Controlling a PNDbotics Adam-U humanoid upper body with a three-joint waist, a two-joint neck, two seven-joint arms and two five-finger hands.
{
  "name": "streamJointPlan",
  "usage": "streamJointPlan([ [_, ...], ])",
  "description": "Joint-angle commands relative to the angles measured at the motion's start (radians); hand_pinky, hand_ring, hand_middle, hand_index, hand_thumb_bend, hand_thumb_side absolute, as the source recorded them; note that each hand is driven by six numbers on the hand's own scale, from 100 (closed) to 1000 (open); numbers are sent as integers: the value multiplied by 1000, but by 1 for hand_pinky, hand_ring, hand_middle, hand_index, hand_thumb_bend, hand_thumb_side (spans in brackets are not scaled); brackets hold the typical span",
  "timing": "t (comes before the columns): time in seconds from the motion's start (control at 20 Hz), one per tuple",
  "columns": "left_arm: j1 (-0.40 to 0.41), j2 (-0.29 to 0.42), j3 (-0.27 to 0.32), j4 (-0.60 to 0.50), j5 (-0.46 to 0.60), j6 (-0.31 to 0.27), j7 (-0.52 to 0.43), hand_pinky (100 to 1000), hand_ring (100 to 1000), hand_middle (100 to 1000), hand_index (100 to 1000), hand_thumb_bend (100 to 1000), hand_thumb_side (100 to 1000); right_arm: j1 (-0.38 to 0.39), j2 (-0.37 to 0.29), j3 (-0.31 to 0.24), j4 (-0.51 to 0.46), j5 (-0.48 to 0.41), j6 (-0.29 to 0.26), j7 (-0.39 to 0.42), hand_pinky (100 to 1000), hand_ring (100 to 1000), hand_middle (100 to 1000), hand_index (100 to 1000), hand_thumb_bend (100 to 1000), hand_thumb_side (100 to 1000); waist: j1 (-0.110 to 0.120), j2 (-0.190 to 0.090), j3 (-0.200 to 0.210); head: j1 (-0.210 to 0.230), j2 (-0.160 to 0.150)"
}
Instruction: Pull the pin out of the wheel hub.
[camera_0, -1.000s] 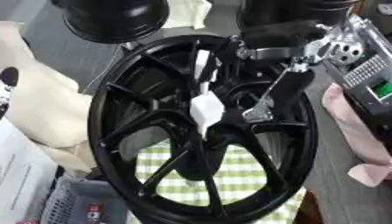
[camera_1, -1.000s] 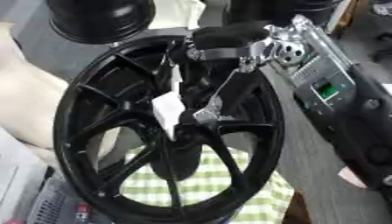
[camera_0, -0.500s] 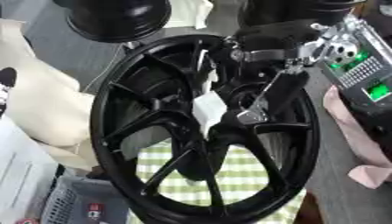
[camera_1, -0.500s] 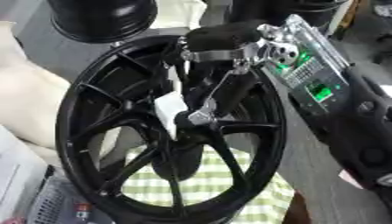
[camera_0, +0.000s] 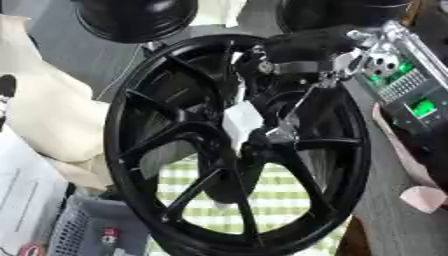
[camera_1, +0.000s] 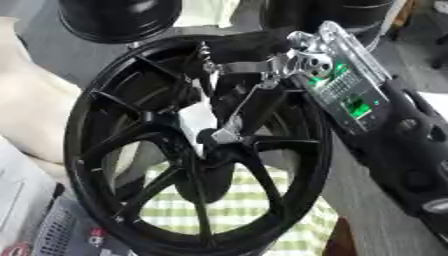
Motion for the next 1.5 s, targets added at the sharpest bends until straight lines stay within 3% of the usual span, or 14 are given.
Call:
streamJointPlan([
  [0.05, -9, 17, 3, -13, 5, -1, -5, 655, 629, 441, 619, 732, 433, -13, -5, -8, 2, 17, -90, 83, 772, 611, 673, 798, 345, 509, 4, -10, 2, -3, 2],
  [0.45, -11, 16, 3, -14, 6, -2, -6, 655, 629, 440, 620, 730, 433, -6, -1, -8, 21, 35, -93, 83, 708, 608, 651, 787, 336, 484, 4, -3, 10, -6, -5],
  [0.95, -16, 14, 2, -15, 9, -3, -9, 656, 629, 440, 620, 727, 433, 0, 2, -8, 41, 37, -86, 83, 707, 605, 625, 765, 293, 457, 8, 6, 14, -14, -9],
  [1.5, -14, 12, 3, -14, 11, -3, -10, 657, 629, 439, 620, 722, 433, 2, 1, -9, 34, -6, -57, 83, 697, 592, 509, 681, 205, 343, 10, 7, 18, -21, -12],
])
